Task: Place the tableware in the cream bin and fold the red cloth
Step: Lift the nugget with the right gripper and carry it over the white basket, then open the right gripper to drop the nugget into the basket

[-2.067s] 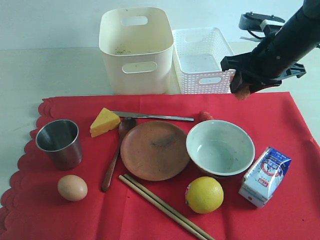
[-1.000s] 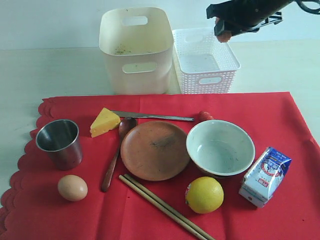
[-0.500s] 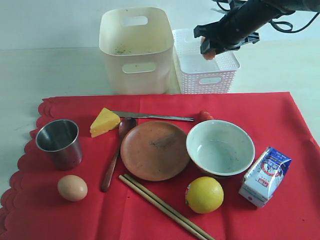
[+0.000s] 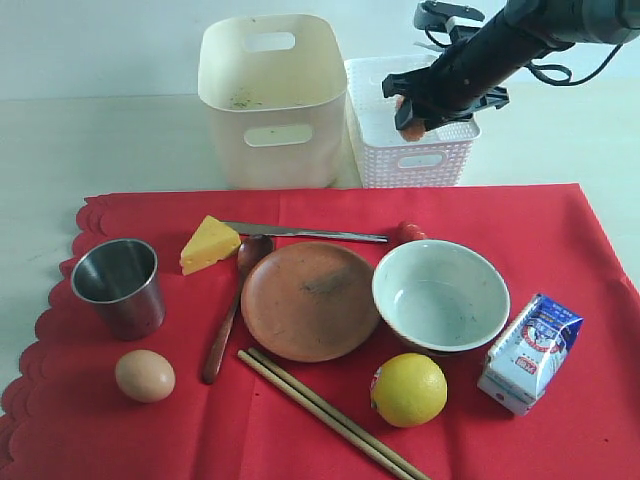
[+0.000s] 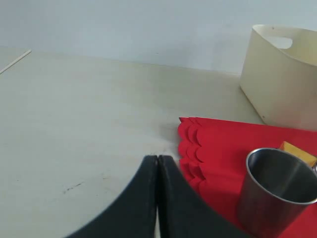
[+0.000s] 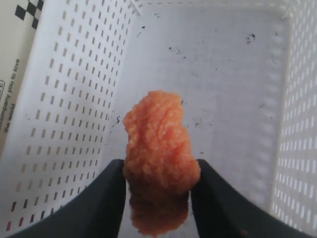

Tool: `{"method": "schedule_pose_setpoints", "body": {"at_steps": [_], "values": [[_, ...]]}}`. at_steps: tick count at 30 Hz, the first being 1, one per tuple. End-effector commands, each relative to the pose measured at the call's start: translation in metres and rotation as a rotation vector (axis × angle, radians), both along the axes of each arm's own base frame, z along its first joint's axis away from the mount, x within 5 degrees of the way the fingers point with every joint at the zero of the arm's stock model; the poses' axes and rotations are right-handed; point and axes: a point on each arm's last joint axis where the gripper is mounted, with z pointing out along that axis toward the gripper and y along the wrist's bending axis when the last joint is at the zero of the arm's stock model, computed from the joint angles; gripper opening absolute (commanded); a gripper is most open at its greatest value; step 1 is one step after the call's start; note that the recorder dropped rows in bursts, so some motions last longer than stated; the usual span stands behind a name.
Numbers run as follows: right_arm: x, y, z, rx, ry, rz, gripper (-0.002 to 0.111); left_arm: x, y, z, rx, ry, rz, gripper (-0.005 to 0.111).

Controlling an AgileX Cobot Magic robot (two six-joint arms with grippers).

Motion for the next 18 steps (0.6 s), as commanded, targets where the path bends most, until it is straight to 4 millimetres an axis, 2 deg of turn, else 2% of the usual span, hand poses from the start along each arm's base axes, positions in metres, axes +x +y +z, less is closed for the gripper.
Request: {"method": "schedule_pose_setpoints", "body": {"at_steps": [1,8,18], "values": [[0.0,0.001,0.004,-0.004,-0.005,0.015,0.05,0.0,0.0,0.0,-0.002,-0.007,-0.007,0.001],[-0.006,-0.001,0.017,-0.029,0.015,0.032,0.054,0.0,0.0,0.0,-0.002,-0.007,-0.007,0.001],[-0.035,-0.009,0.088,-0.089,0.046,0.072,0.054,0.0,0.0,0.0,-0.002,-0.007,-0.007,0.001]]}}
